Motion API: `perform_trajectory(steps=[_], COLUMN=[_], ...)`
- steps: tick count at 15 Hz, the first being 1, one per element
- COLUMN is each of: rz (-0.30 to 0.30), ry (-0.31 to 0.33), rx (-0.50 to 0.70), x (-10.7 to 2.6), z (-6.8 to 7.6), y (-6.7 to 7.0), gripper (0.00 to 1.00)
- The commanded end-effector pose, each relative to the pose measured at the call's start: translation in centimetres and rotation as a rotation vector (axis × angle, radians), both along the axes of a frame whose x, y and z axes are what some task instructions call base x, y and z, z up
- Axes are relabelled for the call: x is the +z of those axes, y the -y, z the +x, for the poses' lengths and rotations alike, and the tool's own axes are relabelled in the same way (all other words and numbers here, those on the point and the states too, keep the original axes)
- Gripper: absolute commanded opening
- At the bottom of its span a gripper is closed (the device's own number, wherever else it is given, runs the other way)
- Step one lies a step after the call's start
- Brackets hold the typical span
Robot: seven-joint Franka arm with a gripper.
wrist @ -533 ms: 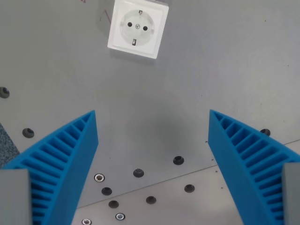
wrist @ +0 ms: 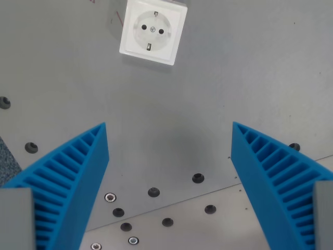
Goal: Move above the white socket
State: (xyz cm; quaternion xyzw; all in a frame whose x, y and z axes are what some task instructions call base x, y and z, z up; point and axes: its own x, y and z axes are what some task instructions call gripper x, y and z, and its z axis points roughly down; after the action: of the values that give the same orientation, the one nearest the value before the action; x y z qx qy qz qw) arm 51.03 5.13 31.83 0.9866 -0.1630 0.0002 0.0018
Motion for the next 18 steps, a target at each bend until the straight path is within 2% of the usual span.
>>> perform_trajectory(steps=[1,10,18], rz=[0.001,0.000,-0.004], ry=[0.003,0.024,0.038], rx=[-0.016,-0.069,-0.134], x=[-0.1,-1.2,-3.1], z=[0.0,0.4,1.1], y=[0.0,0.1,0.2], gripper=[1.00,1.00,1.00])
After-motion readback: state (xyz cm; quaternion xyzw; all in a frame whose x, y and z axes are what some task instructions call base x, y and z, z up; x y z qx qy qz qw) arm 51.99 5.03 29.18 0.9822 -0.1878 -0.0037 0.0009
